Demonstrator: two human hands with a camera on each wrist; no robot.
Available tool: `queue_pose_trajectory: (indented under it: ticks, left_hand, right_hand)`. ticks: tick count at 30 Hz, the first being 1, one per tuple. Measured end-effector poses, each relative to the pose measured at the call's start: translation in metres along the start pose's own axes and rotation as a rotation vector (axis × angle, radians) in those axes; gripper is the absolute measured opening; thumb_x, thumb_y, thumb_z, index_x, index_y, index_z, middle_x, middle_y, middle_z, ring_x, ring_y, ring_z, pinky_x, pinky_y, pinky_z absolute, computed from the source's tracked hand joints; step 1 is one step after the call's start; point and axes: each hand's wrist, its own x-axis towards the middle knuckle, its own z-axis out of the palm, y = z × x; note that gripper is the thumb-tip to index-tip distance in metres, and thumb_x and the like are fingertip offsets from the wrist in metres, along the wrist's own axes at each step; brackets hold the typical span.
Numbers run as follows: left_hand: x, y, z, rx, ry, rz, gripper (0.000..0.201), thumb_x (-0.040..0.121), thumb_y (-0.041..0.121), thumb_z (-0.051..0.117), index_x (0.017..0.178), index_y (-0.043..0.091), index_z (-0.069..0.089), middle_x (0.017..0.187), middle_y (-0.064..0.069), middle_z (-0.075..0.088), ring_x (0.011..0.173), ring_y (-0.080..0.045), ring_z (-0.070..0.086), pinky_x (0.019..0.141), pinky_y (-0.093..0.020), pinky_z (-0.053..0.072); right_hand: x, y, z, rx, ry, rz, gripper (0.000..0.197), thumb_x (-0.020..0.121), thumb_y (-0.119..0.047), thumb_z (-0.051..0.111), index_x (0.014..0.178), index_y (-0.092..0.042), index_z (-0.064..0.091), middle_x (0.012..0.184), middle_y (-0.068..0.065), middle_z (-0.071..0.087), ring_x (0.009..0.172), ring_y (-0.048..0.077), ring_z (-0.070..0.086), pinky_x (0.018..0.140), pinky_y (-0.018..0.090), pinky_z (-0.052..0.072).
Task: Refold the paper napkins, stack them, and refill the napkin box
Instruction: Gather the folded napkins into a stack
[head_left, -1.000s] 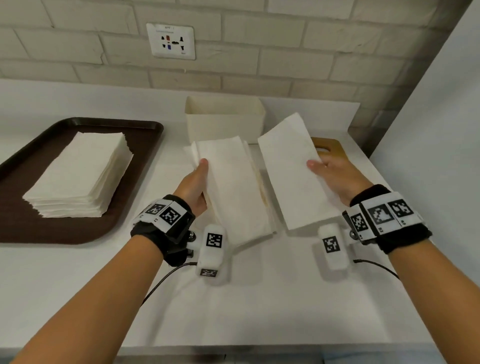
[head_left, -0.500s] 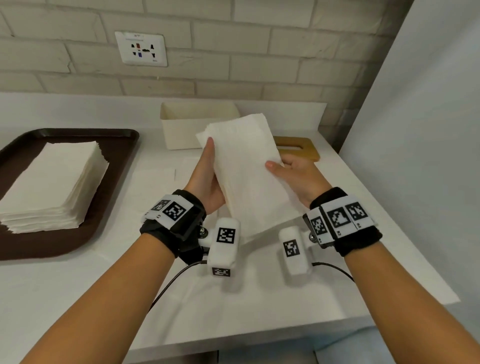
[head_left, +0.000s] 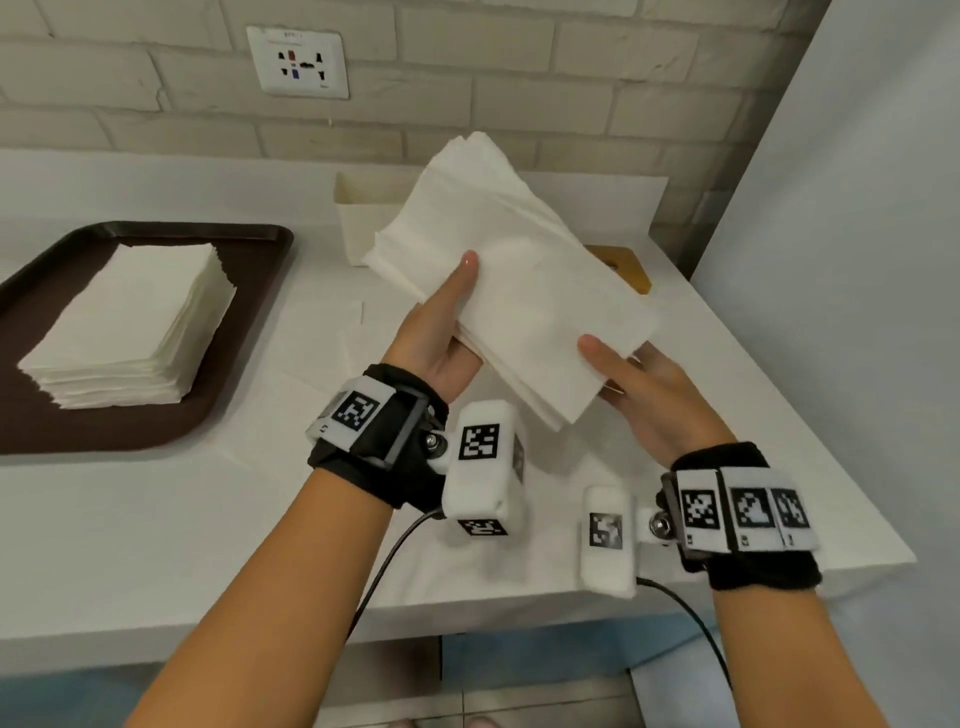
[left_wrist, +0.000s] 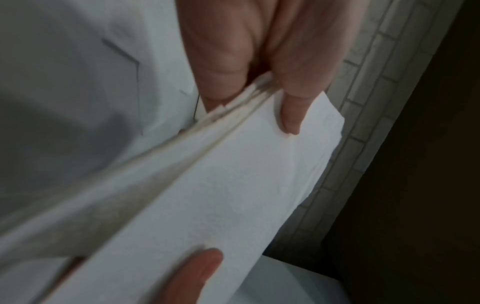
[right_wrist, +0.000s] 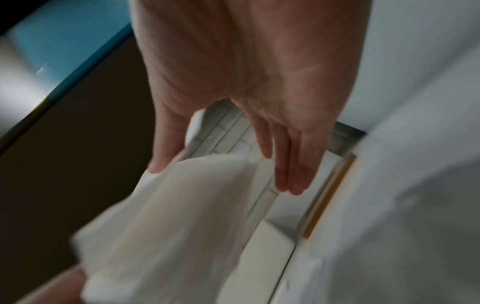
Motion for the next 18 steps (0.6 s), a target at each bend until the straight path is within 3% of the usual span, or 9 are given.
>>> queue_pose_trajectory:
  ticks: [1,3,5,6,8,10,12,15,18]
  left_hand:
    - [-0.004,-0.006,0.006,-0.019,-0.013,-0.013,0.025,0.096,0.019,0.049,0.117,0.008,0.058,0.117,-0.011,0.066,0.106,-0.023,0.064,0.093,-0.041,0.051]
    - [-0.014,-0.02,0.013,-0.035,-0.036,-0.044,0.034,0.097,0.02,0.048,0.127,0.006,0.052,0.128,-0.013,0.06,0.118,-0.025,0.058,0.097,-0.041,0.048]
    - [-0.023,-0.032,0.013,0.009,-0.052,-0.074,0.037,0.096,0.021,0.049,0.131,0.007,0.05,0.133,-0.013,0.057,0.123,-0.025,0.055,0.099,-0.041,0.048]
    - [-0.028,-0.033,0.009,0.055,-0.043,-0.079,0.036,0.095,0.021,0.05,0.129,0.009,0.052,0.132,-0.011,0.058,0.122,-0.025,0.056,0.098,-0.041,0.049]
    - [-0.038,-0.028,-0.005,0.179,0.031,-0.059,0.029,0.091,0.016,0.056,0.12,0.013,0.057,0.12,-0.007,0.065,0.111,-0.023,0.062,0.088,-0.039,0.055]
    - [-0.051,-0.019,-0.026,0.336,0.124,-0.019,0.023,0.087,0.01,0.061,0.11,0.012,0.061,0.098,-0.001,0.072,0.092,-0.017,0.068,0.072,-0.029,0.059]
    - [-0.068,-0.009,-0.047,0.519,0.164,0.007,0.018,0.083,0.006,0.063,0.1,0.014,0.065,0.085,0.005,0.075,0.081,-0.01,0.07,0.069,-0.023,0.058]
    - [-0.096,-0.003,-0.073,0.748,0.207,0.02,0.022,0.077,0.008,0.069,0.096,0.02,0.067,0.093,0.004,0.076,0.087,-0.009,0.071,0.076,-0.022,0.057]
    - [-0.12,-0.002,-0.09,0.995,0.239,0.037,0.033,0.077,0.01,0.072,0.108,0.02,0.068,0.101,0.007,0.073,0.095,-0.006,0.067,0.074,-0.013,0.054]
  right_hand:
    - [-0.007,0.005,0.0,0.163,-0.045,0.014,0.08,0.038,-0.046,0.079,0.111,-0.019,0.059,0.11,-0.003,0.07,0.095,0.008,0.068,0.086,0.024,0.053]
    - [-0.019,0.013,0.002,0.392,-0.074,0.02,0.056,0.049,-0.034,0.077,0.101,-0.019,0.062,0.093,-0.008,0.075,0.085,0.004,0.071,0.072,0.019,0.057]
    - [-0.028,0.017,0.001,0.457,-0.031,-0.017,0.04,0.059,-0.024,0.068,0.098,-0.019,0.062,0.085,-0.009,0.076,0.081,0.003,0.071,0.067,0.02,0.058]
    - [-0.031,0.018,-0.002,0.45,0.0,-0.031,0.041,0.058,-0.023,0.069,0.098,-0.018,0.063,0.085,-0.009,0.076,0.081,0.004,0.071,0.067,0.021,0.058]
    - [-0.036,0.02,-0.011,0.354,0.072,-0.059,0.044,0.055,-0.023,0.073,0.097,-0.018,0.064,0.085,-0.009,0.075,0.083,0.005,0.071,0.068,0.022,0.058]
    - [-0.041,0.022,-0.021,0.23,0.114,-0.099,0.031,0.062,-0.018,0.073,0.092,-0.019,0.065,0.08,-0.011,0.075,0.079,0.002,0.071,0.068,0.02,0.058]
    - [-0.045,0.027,-0.025,0.083,0.129,-0.128,0.026,0.065,-0.016,0.073,0.088,-0.021,0.064,0.079,-0.012,0.073,0.075,-0.001,0.069,0.068,0.016,0.056]
    - [-0.05,0.039,-0.02,-0.065,0.103,-0.155,0.024,0.068,-0.011,0.075,0.088,-0.02,0.065,0.078,-0.015,0.07,0.069,-0.008,0.066,0.067,0.008,0.053]
    - [-0.051,0.051,-0.011,-0.149,0.031,-0.133,0.029,0.072,-0.007,0.073,0.097,-0.019,0.064,0.087,-0.011,0.068,0.074,-0.006,0.064,0.076,0.013,0.052]
